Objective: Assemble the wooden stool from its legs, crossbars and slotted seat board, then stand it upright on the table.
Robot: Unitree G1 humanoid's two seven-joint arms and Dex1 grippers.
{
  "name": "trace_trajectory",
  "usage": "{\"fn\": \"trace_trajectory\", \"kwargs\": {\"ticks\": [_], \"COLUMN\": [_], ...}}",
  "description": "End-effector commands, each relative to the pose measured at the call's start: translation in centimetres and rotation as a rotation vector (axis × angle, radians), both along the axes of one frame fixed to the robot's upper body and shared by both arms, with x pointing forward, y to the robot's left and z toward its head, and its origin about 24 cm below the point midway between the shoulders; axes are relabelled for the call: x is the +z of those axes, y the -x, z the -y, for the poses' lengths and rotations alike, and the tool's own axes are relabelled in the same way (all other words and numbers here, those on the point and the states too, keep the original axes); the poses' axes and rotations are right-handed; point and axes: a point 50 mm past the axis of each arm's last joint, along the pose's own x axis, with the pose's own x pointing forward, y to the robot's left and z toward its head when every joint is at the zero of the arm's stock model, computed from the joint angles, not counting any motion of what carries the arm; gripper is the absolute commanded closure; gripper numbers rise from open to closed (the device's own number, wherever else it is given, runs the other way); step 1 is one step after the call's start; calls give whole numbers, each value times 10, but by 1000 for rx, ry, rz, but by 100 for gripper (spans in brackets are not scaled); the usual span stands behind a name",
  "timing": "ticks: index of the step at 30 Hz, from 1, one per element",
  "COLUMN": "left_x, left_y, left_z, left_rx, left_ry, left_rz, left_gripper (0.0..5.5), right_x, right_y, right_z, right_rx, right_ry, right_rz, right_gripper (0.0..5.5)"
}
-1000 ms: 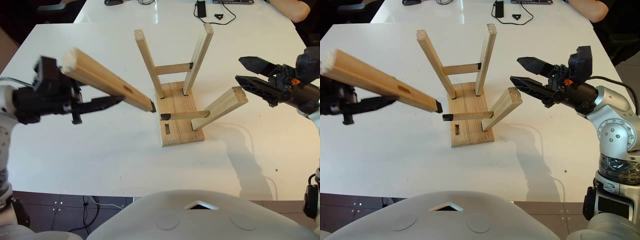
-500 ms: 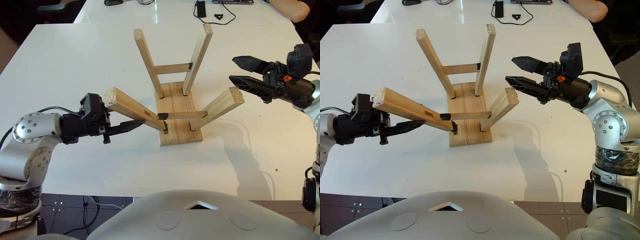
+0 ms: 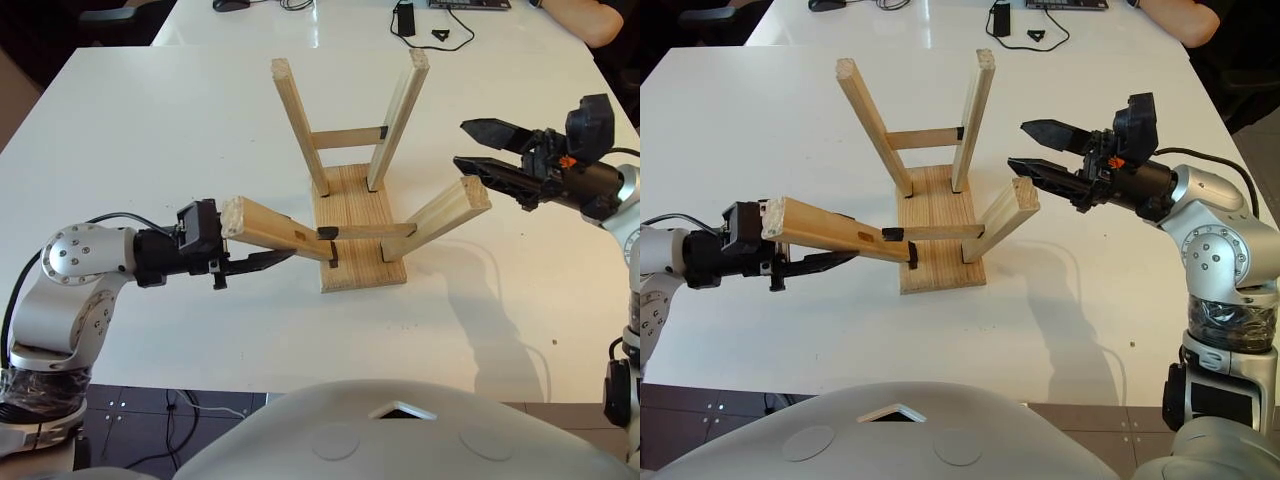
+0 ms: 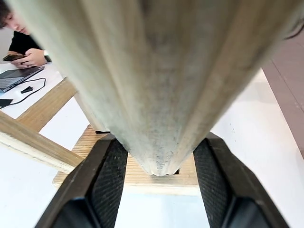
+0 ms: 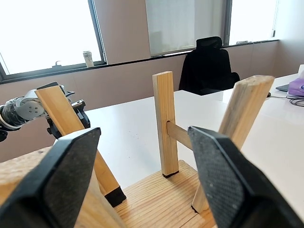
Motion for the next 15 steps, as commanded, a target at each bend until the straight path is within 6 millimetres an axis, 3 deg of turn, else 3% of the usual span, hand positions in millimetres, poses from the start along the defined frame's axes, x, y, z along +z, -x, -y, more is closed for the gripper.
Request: {"fn": "trace_trajectory", "kwargs": {"ticks": [1,15], "left_x": [-16,0], "left_y": [-2,-1], "left_z": [-13,-7], "left_rx": [-6,-51], "left_ry": [-140,-118], "left_rz": [-103,-118], "left_gripper": [346,346], "right_x": [-1,-10], "right_y": [5,13], "right_z": [-2,-1], "right_rx": [-17,-83], "right_ry": [5,5], "right_rz": [17,13], "right_gripper": [211,211]}}
